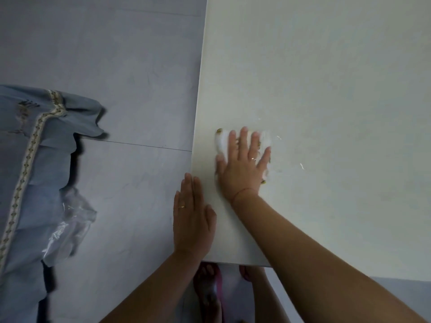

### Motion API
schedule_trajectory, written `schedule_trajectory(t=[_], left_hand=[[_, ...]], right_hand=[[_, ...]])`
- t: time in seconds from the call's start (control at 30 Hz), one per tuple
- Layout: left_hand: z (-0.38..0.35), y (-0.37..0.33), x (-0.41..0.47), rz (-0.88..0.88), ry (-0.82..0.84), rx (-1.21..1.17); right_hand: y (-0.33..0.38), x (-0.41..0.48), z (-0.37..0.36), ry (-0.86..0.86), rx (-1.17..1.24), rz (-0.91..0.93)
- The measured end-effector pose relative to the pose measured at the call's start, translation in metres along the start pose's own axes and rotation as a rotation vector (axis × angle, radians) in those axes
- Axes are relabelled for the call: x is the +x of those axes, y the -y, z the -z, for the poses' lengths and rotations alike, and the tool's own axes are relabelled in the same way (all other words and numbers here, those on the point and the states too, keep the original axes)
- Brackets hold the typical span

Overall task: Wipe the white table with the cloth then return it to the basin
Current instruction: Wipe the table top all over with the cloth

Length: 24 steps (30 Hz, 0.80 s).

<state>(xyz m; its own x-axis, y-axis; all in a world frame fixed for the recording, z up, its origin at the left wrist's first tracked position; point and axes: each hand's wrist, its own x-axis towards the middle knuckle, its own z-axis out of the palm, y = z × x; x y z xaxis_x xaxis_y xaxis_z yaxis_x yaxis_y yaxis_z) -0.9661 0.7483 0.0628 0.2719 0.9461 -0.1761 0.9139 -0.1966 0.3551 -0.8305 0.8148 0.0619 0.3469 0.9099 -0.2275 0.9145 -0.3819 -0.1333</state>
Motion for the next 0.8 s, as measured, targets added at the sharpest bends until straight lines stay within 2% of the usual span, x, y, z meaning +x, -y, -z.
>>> schedule_trajectory(t=[0.13, 0.2, 0.27, 0.37, 0.4, 0.43, 0.47, 0.6, 0.67, 0.73, 0.8], left_hand=[[0.0, 0.001, 0.0, 0.016, 0.029, 0.027], [0.001, 0.0, 0.0, 0.014, 0.032, 0.029], [0.001, 0.001, 0.0, 0.012, 0.044, 0.036], [0.001, 0.001, 0.0, 0.02, 0.053, 0.037], [0.001, 0.0, 0.001, 0.023, 0.052, 0.043], [0.001, -0.001, 0.001, 0.024, 0.05, 0.051], [0.002, -0.001, 0.001, 0.027, 0.049, 0.059], [0.006, -0.003, 0.002, 0.03, 0.055, 0.113], [0.009, -0.004, 0.004, 0.026, 0.053, 0.148], [0.012, -0.006, 0.011, 0.02, 0.046, 0.148], [0.017, -0.009, 0.025, 0.013, 0.043, 0.155]], right_hand=[[-0.013, -0.005, 0.006, 0.075, -0.125, 0.541], [-0.039, 0.015, 0.015, 0.071, -0.166, 0.695], [-0.061, 0.036, 0.02, 0.054, -0.172, 0.57], [-0.05, 0.045, 0.017, 0.003, -0.022, 0.123], [-0.034, 0.04, 0.014, -0.004, 0.008, 0.034], [-0.018, 0.031, 0.01, 0.001, 0.01, 0.02], [-0.004, 0.022, 0.007, 0.011, -0.014, 0.088], [-0.006, 0.013, 0.012, 0.088, -0.119, 0.63], [-0.029, 0.034, 0.019, 0.084, -0.139, 0.751], [-0.052, 0.058, 0.026, 0.053, -0.143, 0.607], [-0.062, 0.077, 0.029, 0.015, -0.076, 0.276]])
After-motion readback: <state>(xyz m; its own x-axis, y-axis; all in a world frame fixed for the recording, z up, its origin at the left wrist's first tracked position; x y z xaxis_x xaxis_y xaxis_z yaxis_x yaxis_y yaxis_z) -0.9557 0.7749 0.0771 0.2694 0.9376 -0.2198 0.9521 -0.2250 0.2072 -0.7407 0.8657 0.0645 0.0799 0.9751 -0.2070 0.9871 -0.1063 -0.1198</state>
